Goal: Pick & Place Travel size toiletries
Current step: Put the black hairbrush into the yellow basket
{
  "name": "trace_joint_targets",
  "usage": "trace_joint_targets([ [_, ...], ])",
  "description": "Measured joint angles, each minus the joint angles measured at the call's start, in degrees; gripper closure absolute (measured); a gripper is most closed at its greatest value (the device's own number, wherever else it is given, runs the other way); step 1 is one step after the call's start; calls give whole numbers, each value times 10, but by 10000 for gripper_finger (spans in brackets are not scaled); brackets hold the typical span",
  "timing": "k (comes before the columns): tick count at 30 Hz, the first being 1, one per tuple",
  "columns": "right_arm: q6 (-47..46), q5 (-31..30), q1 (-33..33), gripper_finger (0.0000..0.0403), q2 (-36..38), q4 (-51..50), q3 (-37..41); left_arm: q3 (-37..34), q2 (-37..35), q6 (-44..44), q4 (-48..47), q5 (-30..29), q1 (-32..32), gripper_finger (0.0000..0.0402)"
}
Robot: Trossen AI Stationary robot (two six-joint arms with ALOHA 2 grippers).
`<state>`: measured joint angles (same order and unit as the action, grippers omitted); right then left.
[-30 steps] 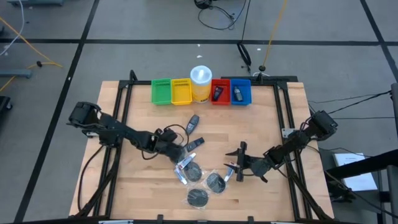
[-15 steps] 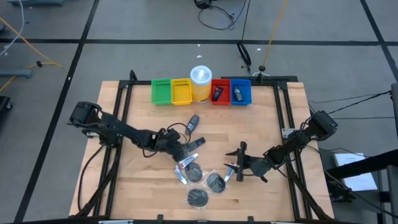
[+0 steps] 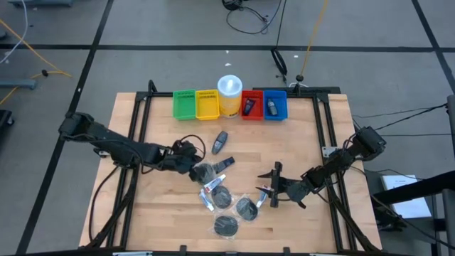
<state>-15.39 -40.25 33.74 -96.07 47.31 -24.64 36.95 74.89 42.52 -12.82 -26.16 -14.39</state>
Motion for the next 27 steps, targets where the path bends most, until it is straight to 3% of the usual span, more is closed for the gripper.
trace_joint_targets([
  [3, 0, 0, 0, 195, 0, 0, 0, 0, 10, -16, -9, 33, 0, 362],
  [7, 0, 0, 0, 195, 0, 0, 0, -1, 36, -117, 13, 68, -23, 298],
  [12, 0, 0, 0, 195, 0, 0, 0, 0, 88, -290, 68, 64, -73, 214],
  [17, -1, 0, 0, 195, 0, 0, 0, 0, 146, -342, 126, 41, -92, 158],
  [22, -3, 0, 0, 195, 0, 0, 0, 0, 197, -360, 153, 40, -98, 157],
  [27, -3, 0, -2, 195, 0, 0, 0, 2, 221, -360, 161, 35, -97, 205],
])
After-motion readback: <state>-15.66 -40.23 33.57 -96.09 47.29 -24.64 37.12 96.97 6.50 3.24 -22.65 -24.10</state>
